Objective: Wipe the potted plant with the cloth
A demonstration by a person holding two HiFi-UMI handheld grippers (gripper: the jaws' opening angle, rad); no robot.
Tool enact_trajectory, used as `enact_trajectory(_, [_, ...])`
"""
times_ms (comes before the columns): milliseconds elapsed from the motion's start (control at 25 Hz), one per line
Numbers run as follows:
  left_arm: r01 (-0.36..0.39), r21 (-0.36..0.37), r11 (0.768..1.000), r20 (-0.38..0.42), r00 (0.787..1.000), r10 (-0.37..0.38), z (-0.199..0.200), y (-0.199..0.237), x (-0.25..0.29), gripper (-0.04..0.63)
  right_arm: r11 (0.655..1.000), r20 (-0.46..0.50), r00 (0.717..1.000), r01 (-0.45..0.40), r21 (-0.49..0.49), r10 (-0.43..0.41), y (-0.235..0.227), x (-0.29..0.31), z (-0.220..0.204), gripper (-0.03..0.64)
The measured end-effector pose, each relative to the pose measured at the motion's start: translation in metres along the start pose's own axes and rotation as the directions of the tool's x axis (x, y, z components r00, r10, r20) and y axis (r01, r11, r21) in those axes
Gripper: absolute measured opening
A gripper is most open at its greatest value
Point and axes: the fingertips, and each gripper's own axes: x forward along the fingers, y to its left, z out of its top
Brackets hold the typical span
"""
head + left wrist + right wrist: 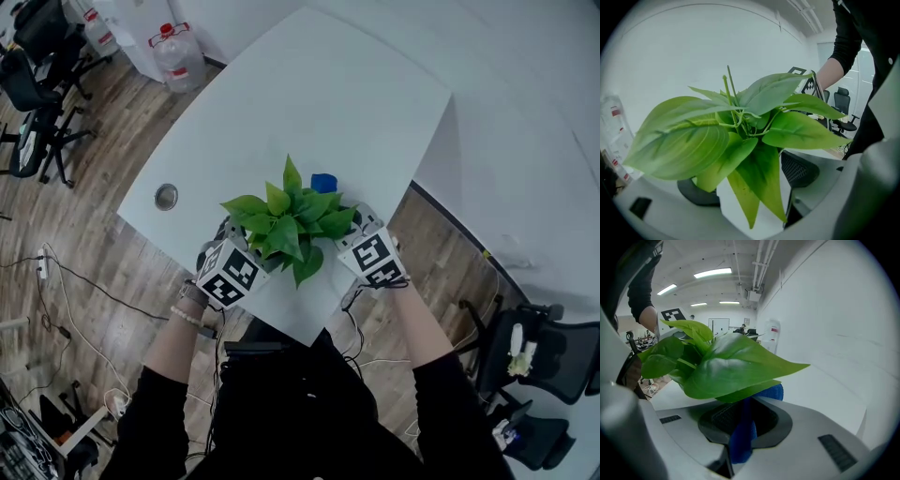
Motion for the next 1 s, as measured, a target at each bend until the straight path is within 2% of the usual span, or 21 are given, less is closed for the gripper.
enact_trajectory(360, [-0.059,-0.04,0.997,0.009,0.998,0.059,-0.001,0.001,0.001,0.397,0.998,-0.019,1.0,-0.024,-0.066,0.023,0.016,-0.008,-0.005,0.083])
enact_trajectory(560, [-0.094,-0.074,0.993,-0.007,0.996,0.094,0.003,-0.005,0.007,0.397,0.999,-0.01,1.0,0.005,-0.043,-0.006,0.024,-0.023,-0.016,0.083])
enact_trajectory(720, [-0.114,-0.09,0.989,-0.025,0.993,0.112,0.004,-0.012,0.01,0.397,0.995,-0.01,0.998,0.057,-0.078,-0.058,0.033,-0.033,-0.026,0.083])
enact_trajectory(1000, [-0.154,-0.121,0.981,-0.047,0.988,0.149,0.004,-0.016,0.008,0.397,0.993,-0.028,0.998,0.045,-0.11,-0.048,0.078,-0.038,-0.034,0.083])
